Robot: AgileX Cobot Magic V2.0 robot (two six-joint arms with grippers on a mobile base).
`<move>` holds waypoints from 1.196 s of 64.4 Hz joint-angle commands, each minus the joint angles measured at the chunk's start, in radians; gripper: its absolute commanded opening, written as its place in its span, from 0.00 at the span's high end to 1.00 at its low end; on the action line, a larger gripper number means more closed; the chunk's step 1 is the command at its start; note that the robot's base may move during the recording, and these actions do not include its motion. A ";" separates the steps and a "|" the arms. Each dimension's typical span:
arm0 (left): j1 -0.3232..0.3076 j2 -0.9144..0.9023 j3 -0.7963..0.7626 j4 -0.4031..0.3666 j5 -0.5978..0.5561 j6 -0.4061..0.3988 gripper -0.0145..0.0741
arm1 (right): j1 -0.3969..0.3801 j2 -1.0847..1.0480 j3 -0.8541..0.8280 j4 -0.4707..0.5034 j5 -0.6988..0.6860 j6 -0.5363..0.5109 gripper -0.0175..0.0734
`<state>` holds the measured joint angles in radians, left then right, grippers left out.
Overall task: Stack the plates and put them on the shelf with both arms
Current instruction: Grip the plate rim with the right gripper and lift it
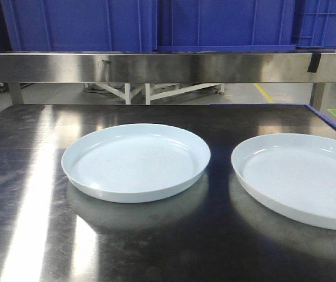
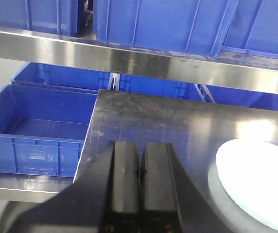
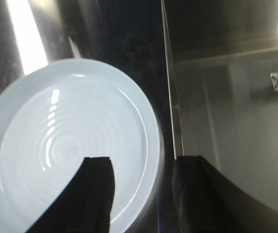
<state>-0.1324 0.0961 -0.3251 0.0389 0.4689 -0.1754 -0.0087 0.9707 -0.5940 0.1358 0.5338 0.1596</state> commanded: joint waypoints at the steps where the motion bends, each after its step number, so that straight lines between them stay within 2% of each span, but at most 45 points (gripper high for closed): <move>1: -0.001 0.012 -0.027 0.002 -0.081 -0.012 0.74 | -0.003 0.057 -0.050 -0.004 -0.063 -0.009 0.35; 23: -0.001 0.012 -0.027 0.002 -0.081 -0.012 0.74 | -0.003 0.332 -0.150 -0.005 -0.060 -0.009 0.35; 43: -0.001 0.012 -0.027 0.002 -0.081 -0.012 0.74 | -0.003 0.432 -0.167 -0.010 -0.056 -0.009 0.36; 50: -0.001 0.012 -0.027 0.002 -0.081 -0.012 0.74 | -0.003 0.432 -0.167 -0.011 -0.056 -0.009 0.49; 58: -0.001 0.012 -0.025 0.002 -0.081 -0.012 0.74 | -0.003 0.423 -0.168 -0.019 -0.057 -0.009 0.81; 63: -0.001 0.012 -0.025 0.002 -0.081 -0.012 0.74 | -0.003 0.408 -0.168 -0.034 -0.066 -0.009 0.76; 77: -0.001 0.012 -0.025 0.002 -0.081 -0.012 0.74 | -0.003 0.337 -0.213 -0.082 -0.047 -0.009 0.79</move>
<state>-0.1324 0.0961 -0.3244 0.0389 0.4695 -0.1754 -0.0087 1.3652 -0.7542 0.0797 0.5139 0.1596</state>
